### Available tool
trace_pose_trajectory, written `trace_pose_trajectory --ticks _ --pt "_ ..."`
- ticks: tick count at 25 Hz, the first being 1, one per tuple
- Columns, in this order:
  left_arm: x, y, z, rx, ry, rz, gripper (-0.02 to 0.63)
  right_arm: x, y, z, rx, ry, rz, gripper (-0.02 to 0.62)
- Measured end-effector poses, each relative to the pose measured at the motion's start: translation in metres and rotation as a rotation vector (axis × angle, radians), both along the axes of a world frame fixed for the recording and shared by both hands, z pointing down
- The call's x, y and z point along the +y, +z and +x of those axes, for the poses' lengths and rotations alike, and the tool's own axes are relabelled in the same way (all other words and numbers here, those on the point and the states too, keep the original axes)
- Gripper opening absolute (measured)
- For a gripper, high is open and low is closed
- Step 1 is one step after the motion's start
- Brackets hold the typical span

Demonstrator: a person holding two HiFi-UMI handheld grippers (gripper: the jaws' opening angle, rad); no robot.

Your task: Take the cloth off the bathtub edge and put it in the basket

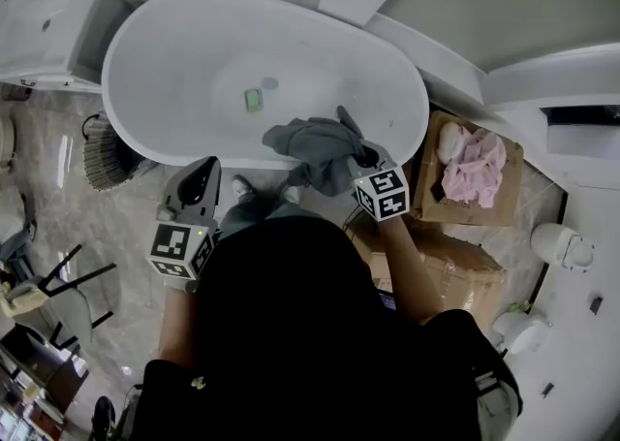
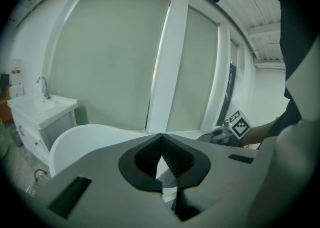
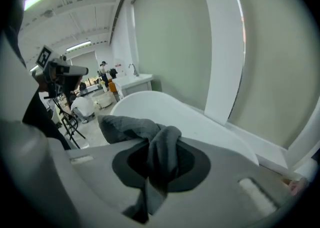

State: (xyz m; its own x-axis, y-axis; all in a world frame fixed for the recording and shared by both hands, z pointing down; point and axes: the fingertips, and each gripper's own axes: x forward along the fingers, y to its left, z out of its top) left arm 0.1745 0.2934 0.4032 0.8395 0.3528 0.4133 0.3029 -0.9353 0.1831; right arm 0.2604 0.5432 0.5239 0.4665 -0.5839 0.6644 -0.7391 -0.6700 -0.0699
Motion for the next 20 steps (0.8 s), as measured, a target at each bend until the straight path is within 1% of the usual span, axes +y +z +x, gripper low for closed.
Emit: trace_pose_trajectory --ticks 5,10,14,17,20 --pt "-0.014 -0.024 0.001 0.05 -0.048 0.005 0.012 -0.024 -0.062 0.008 0.049 -0.015 0.116 0.04" --pt "-0.016 -0.038 0.002 0.07 -0.086 0.021 0.012 -0.048 -0.114 0.019 0.081 -0.052 0.226 0.04" --pt "-0.018 -0.046 -0.009 0.083 -0.143 0.047 0.012 -0.073 -0.144 0.021 0.094 -0.126 0.301 0.04" --pt "-0.03 -0.045 -0.022 0.078 -0.217 0.077 0.012 -0.099 -0.157 0.019 0.089 -0.199 0.343 0.04" --pt "-0.045 -0.046 -0.042 0.076 -0.29 0.066 0.012 -0.127 -0.166 0.008 0.082 -0.275 0.365 0.04"
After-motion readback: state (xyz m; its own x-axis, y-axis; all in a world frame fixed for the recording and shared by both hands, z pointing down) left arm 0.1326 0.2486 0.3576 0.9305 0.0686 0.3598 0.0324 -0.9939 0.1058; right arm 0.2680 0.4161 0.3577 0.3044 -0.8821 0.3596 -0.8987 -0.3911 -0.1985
